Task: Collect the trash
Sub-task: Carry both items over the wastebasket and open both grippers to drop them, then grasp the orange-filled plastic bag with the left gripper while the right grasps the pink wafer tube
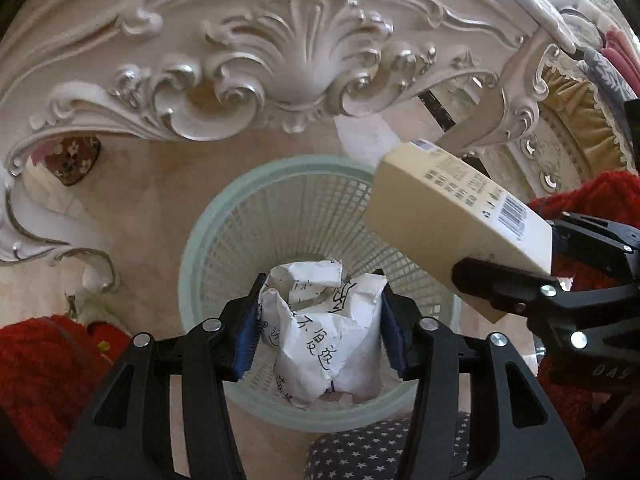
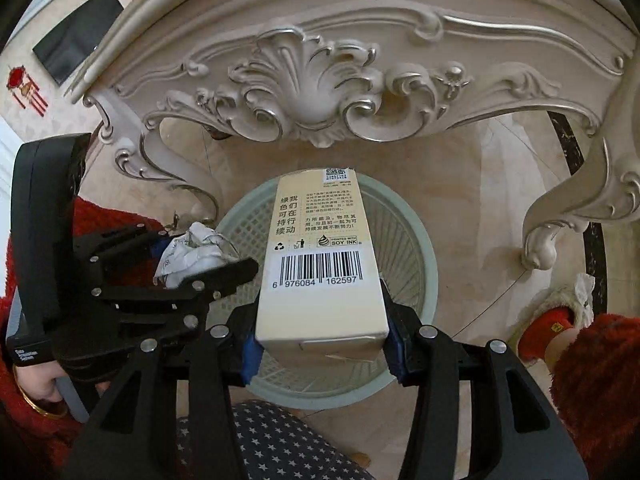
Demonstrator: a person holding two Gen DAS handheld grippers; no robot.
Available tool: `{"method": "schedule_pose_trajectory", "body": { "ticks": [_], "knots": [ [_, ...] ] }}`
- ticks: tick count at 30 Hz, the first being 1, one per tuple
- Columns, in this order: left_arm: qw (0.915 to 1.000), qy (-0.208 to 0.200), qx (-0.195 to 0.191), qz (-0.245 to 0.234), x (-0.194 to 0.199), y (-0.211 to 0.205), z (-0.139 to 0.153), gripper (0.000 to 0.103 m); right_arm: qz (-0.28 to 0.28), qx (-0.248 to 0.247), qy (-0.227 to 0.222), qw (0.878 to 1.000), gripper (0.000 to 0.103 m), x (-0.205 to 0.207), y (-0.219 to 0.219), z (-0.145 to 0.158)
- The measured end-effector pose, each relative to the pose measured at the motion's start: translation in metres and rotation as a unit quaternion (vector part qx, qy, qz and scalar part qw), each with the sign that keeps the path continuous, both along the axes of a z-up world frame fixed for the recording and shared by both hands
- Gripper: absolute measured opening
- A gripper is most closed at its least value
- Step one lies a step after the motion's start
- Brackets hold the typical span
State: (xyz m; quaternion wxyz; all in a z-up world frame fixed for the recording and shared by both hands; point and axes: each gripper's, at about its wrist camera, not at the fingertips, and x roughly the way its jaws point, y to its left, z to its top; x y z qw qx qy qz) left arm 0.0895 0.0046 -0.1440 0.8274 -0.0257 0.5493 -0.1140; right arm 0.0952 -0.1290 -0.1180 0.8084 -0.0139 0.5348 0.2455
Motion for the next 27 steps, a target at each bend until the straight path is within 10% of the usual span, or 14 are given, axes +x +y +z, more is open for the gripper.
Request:
{"method": "schedule_pose_trajectory", "body": {
  "ticks": [5, 20, 27],
  "knots": [
    [0.999, 0.015, 0.04, 0.014, 0.003, -0.001, -0.016, 0.093, -0.022, -0.018, -0.017, 0.999, 0.073, -0.003, -0.01, -0.001],
    [0.9996, 0.003, -0.021, 0.018, -0.002, 0.008, -0.015, 0.093, -0.027, 0.002, -0.013, 1.0, 0.074, -0.004, -0.014, 0.0],
    [0.9936, -0.107, -0.001, 0.037, -0.022, 0.017, 0.056, 0.093, -0.013, 0.089, -0.132, 0.987, 0.074, -0.025, -0.033, 0.079]
  ]
}}
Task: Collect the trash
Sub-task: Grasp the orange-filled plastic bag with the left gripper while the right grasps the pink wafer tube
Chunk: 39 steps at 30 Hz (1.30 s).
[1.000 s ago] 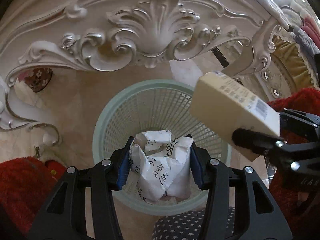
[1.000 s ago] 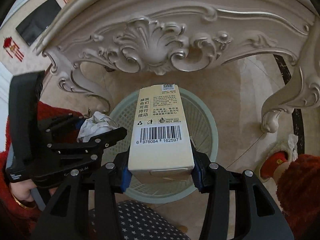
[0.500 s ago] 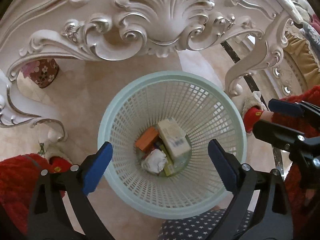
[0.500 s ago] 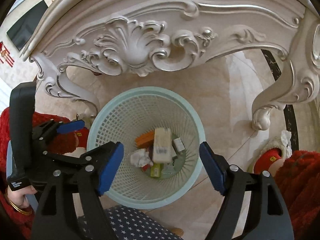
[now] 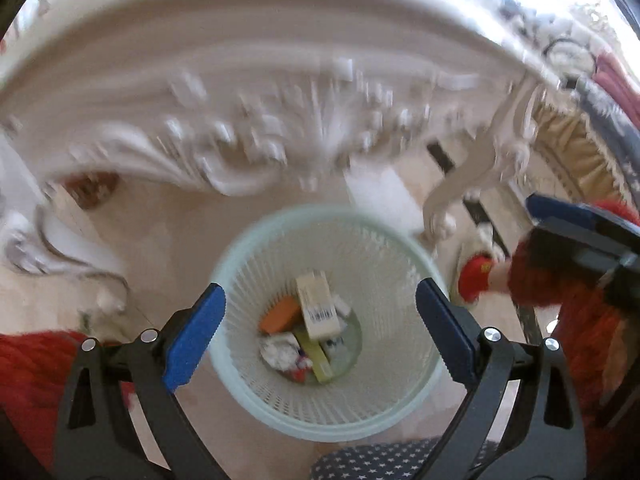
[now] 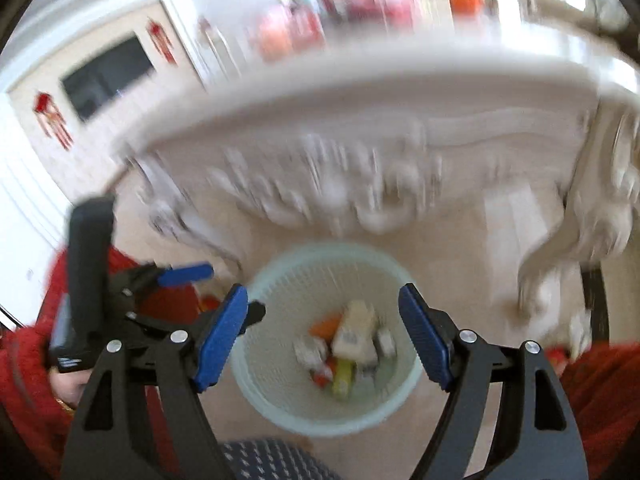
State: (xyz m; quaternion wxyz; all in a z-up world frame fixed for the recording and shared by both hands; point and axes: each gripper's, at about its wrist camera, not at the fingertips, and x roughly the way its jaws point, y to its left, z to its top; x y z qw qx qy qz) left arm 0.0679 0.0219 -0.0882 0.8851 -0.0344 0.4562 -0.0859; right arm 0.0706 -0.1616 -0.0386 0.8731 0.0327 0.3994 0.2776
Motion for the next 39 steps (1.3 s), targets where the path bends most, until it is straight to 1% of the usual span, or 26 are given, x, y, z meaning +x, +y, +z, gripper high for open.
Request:
{"method": "schedule_pose_trajectory", "body": {
  "ticks": [1, 2, 3, 4, 5, 6, 7, 8, 10, 11, 14, 18, 20, 23, 27, 28, 29, 31, 32, 33, 34, 35, 36, 37, 38, 39],
  "knots": [
    [0.9999, -0.014, 0.001, 0.008, 0.0, 0.003, 0.015, 0.093, 0.002, 0.006, -0.025, 1.0, 0.074, 0.0, -0.003, 0.017],
    [0.9993, -0.032, -0.001, 0.02, 0.002, 0.008, 0.036, 0.093, 0.005, 0.008, -0.057, 0.998, 0.076, 0.004, -0.007, 0.04],
    [0.9988, -0.042, -0.004, 0.027, 0.004, 0.01, 0.049, 0.093, 0.005, 0.006, -0.077, 0.997, 0.083, 0.008, -0.009, 0.055],
    [0.9975, -0.059, -0.012, 0.036, 0.009, 0.015, 0.068, 0.093, 0.002, 0.002, -0.104, 0.995, 0.084, 0.018, -0.011, 0.076],
    [0.9961, -0.074, -0.019, 0.044, 0.015, 0.018, 0.086, 0.093, 0.002, 0.001, -0.117, 0.993, 0.085, 0.026, -0.013, 0.087],
    [0.9945, -0.09, -0.02, 0.05, 0.023, 0.02, 0.104, 0.093, 0.005, 0.0, -0.13, 0.992, 0.085, 0.04, -0.014, 0.101],
    [0.9933, -0.102, -0.015, 0.052, 0.033, 0.021, 0.119, 0.093, 0.004, -0.003, -0.134, 0.991, 0.085, 0.05, -0.013, 0.108],
    [0.9925, -0.11, -0.006, 0.052, 0.044, 0.021, 0.13, 0.093, 0.0, -0.012, -0.137, 0.99, 0.085, 0.07, -0.011, 0.117],
    [0.9907, -0.123, 0.022, 0.054, 0.07, 0.019, 0.146, 0.093, -0.005, -0.027, -0.141, 0.99, 0.085, 0.107, -0.005, 0.127],
    [0.9902, -0.121, 0.037, 0.059, 0.09, 0.017, 0.152, 0.093, -0.004, -0.035, -0.137, 0.99, 0.085, 0.122, -0.001, 0.128],
    [0.9911, -0.112, 0.044, 0.058, 0.126, 0.014, 0.157, 0.093, 0.013, -0.071, -0.125, 0.989, 0.085, 0.171, 0.017, 0.125],
    [0.9915, -0.094, 0.071, 0.055, 0.175, 0.013, 0.153, 0.093, 0.047, -0.121, -0.121, 0.984, 0.084, 0.213, 0.039, 0.11],
    [0.9921, -0.082, 0.08, 0.051, 0.194, 0.015, 0.148, 0.093, 0.057, -0.132, -0.116, 0.983, 0.084, 0.232, 0.045, 0.104],
    [0.9936, -0.067, 0.076, 0.05, 0.21, 0.019, 0.142, 0.093, 0.067, -0.134, -0.095, 0.984, 0.084, 0.258, 0.05, 0.097],
    [0.9947, -0.054, 0.075, 0.045, 0.219, 0.021, 0.133, 0.093, 0.083, -0.147, -0.078, 0.983, 0.083, 0.274, 0.06, 0.086],
    [0.9948, -0.053, 0.075, 0.044, 0.221, 0.021, 0.132, 0.093, 0.086, -0.15, -0.071, 0.982, 0.082, 0.278, 0.063, 0.084],
    [0.9948, -0.053, 0.076, 0.044, 0.222, 0.021, 0.131, 0.093, 0.088, -0.155, -0.065, 0.982, 0.079, 0.281, 0.065, 0.082],
    [0.9944, -0.051, 0.082, 0.042, 0.223, 0.021, 0.129, 0.093, 0.09, -0.161, -0.062, 0.981, 0.077, 0.283, 0.068, 0.081],
    [0.9942, -0.049, 0.086, 0.041, 0.225, 0.02, 0.128, 0.093, 0.089, -0.167, -0.063, 0.98, 0.075, 0.285, 0.07, 0.081],
    [0.9941, -0.047, 0.09, 0.039, 0.226, 0.02, 0.126, 0.092, 0.087, -0.171, -0.062, 0.979, 0.07, 0.285, 0.071, 0.08],
    [0.9944, -0.047, 0.087, 0.038, 0.226, 0.02, 0.125, 0.09, 0.085, -0.173, -0.058, 0.979, 0.067, 0.287, 0.072, 0.079],
    [0.9951, -0.046, 0.079, 0.037, 0.225, 0.021, 0.125, 0.088, 0.084, -0.173, -0.048, 0.98, 0.055, 0.29, 0.072, 0.077],
    [0.9949, -0.049, 0.08, 0.038, 0.224, 0.021, 0.127, 0.08, 0.081, -0.168, -0.036, 0.982, 0.041, 0.293, 0.071, 0.075],
    [0.9949, -0.05, 0.079, 0.036, 0.224, 0.022, 0.128, 0.068, 0.076, -0.146, -0.019, 0.986, 0.034, 0.294, 0.068, 0.075],
    [0.995, -0.05, 0.08, 0.031, 0.222, 0.021, 0.13, 0.062, 0.067, -0.143, -0.017, 0.987, 0.031, 0.294, 0.066, 0.076],
    [0.995, -0.05, 0.081, 0.029, 0.222, 0.022, 0.131, 0.053, 0.068, -0.139, -0.015, 0.988, 0.03, 0.291, 0.066, 0.076]
  ]
}}
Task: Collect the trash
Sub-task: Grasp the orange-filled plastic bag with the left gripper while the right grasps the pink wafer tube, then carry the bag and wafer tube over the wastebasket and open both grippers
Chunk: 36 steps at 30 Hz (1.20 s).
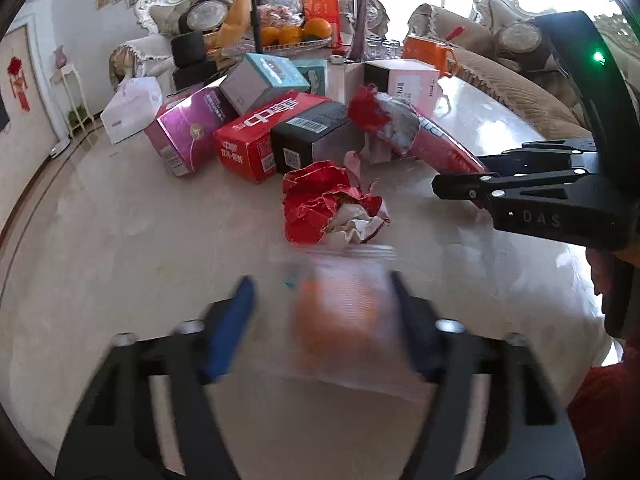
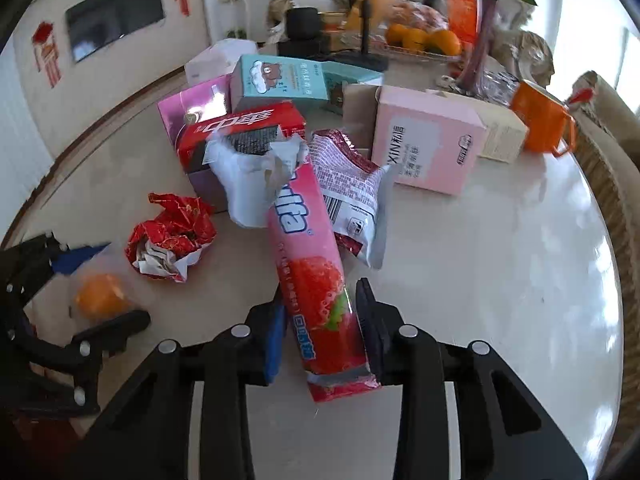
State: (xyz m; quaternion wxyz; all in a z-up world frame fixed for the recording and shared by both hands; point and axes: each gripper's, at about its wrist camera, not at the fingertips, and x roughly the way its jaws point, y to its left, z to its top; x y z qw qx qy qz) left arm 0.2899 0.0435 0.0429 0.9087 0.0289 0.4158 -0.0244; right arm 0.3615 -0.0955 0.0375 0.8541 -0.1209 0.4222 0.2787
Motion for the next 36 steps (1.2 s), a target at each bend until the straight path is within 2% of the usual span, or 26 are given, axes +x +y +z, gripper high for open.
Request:
{"method": "schedule_pose_trajectory", "body": {
  "ticks": [4, 8, 11, 16, 20, 24, 30, 33, 36],
  "knots": [
    [0.9996, -0.003, -0.028, -0.001, -0.005, 0.008, 0.001, 0.052, 0.008, 0.015, -0.003, 1.0, 0.029, -0.019, -0.002, 0.003],
    [0.9984, -0.003, -0.056, -0.004, -0.009, 0.012, 0.002, 0.052, -0.009, 0.066, 0.005, 0.998, 0.029, -0.033, -0.016, 0.012],
    [0.998, -0.009, -0.061, -0.007, -0.017, 0.011, 0.007, 0.052, -0.016, 0.106, 0.013, 0.994, 0.029, -0.046, -0.025, 0.017],
    [0.9978, -0.019, -0.063, -0.012, -0.031, 0.009, 0.017, 0.052, -0.025, 0.136, 0.007, 0.99, 0.029, -0.076, -0.037, 0.026],
    [0.9969, -0.033, -0.068, -0.02, -0.06, 0.008, 0.024, 0.052, -0.035, 0.174, 0.001, 0.984, 0.029, -0.115, -0.057, 0.031],
    [0.995, -0.048, -0.074, -0.046, -0.113, 0.0, 0.024, 0.052, -0.038, 0.218, 0.006, 0.975, 0.029, -0.169, -0.077, 0.021],
    [0.993, -0.013, -0.058, -0.102, -0.188, -0.025, -0.014, 0.052, -0.037, 0.231, 0.05, 0.971, 0.029, -0.24, -0.088, -0.015],
    [0.9919, 0.025, -0.052, -0.113, -0.209, -0.039, -0.053, 0.052, -0.046, 0.207, 0.078, 0.974, 0.029, -0.254, -0.079, -0.042],
    [0.9908, 0.065, -0.063, -0.1, -0.212, -0.043, -0.1, 0.052, -0.07, 0.161, 0.113, 0.978, 0.029, -0.257, -0.065, -0.083]
  ]
}}
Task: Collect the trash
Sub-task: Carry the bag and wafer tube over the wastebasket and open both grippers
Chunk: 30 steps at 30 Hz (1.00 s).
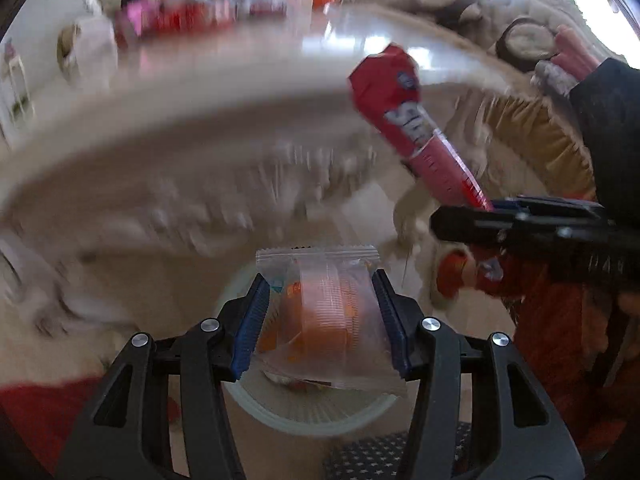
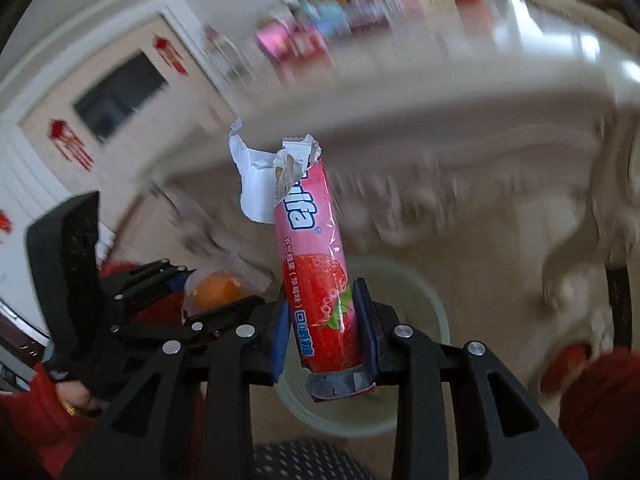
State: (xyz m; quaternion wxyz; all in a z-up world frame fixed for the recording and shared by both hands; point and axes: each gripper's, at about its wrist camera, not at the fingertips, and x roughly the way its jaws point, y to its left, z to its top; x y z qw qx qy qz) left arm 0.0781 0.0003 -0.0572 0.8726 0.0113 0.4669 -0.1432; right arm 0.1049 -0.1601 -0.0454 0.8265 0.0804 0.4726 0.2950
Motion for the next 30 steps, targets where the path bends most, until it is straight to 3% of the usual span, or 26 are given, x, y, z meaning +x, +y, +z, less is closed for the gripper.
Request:
{"method": "schedule_pose_trajectory", "body": {
  "ticks": [5, 7, 18, 19, 20, 21, 22, 30],
  "knots": [
    [0.9969, 0.065, 0.043, 0.013, 0.003, -0.006, -0.073, 0.052, -0.004, -0.071, 0.072, 0.995, 0.029, 0.001, 0.02, -0.071],
    [0.9943, 0.088, 0.06, 0.01, 0.004, -0.007, -0.089, 0.052, -0.001, -0.081, 0.087, 0.993, 0.029, -0.001, 0.023, -0.081],
    [0.9932, 0.098, 0.061, 0.015, 0.01, -0.009, -0.095, 0.055, 0.003, -0.096, 0.077, 0.992, 0.03, 0.001, 0.03, -0.089],
    [0.9925, 0.103, 0.064, 0.019, 0.011, -0.009, -0.097, 0.064, 0.004, -0.095, 0.078, 0.992, 0.033, 0.0, 0.029, -0.091],
    [0.9915, 0.105, 0.073, 0.027, 0.011, -0.009, -0.098, 0.071, 0.003, -0.097, 0.081, 0.992, 0.045, -0.004, 0.027, -0.093],
    [0.9906, 0.106, 0.081, 0.032, 0.011, -0.008, -0.1, 0.086, 0.004, -0.099, 0.084, 0.992, 0.062, -0.006, 0.026, -0.095],
    [0.9896, 0.106, 0.09, 0.037, 0.011, -0.007, -0.102, 0.091, 0.002, -0.099, 0.086, 0.991, 0.068, -0.006, 0.026, -0.097],
    [0.9907, 0.098, 0.071, 0.062, 0.011, 0.008, -0.101, 0.095, -0.024, -0.11, 0.113, 0.987, 0.074, -0.001, 0.016, -0.107]
  ]
}}
